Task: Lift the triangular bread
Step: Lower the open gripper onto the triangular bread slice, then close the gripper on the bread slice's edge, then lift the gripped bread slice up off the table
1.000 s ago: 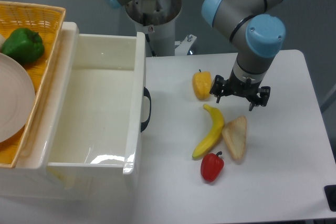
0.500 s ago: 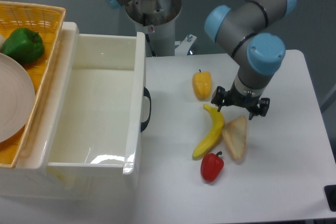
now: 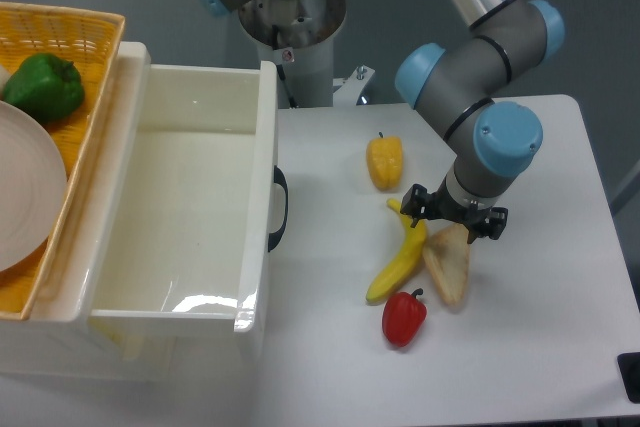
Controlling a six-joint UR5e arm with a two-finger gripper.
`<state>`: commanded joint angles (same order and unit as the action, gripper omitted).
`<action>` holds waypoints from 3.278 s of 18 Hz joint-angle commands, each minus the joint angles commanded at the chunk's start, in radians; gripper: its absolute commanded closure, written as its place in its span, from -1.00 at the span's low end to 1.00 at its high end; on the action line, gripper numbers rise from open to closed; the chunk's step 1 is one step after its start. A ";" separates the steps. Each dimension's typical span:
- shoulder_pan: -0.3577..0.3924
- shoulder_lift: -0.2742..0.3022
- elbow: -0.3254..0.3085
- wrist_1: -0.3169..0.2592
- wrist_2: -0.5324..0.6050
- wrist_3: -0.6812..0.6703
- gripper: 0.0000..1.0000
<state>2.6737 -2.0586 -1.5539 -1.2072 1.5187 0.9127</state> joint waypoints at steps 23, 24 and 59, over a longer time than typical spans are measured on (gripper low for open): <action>-0.018 -0.051 0.017 0.002 0.000 0.005 -1.00; -0.021 -0.054 0.017 0.008 0.002 0.005 -1.00; 0.017 0.038 0.104 -0.067 -0.048 0.106 1.00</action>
<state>2.6905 -2.0203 -1.4497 -1.2745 1.4711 1.0183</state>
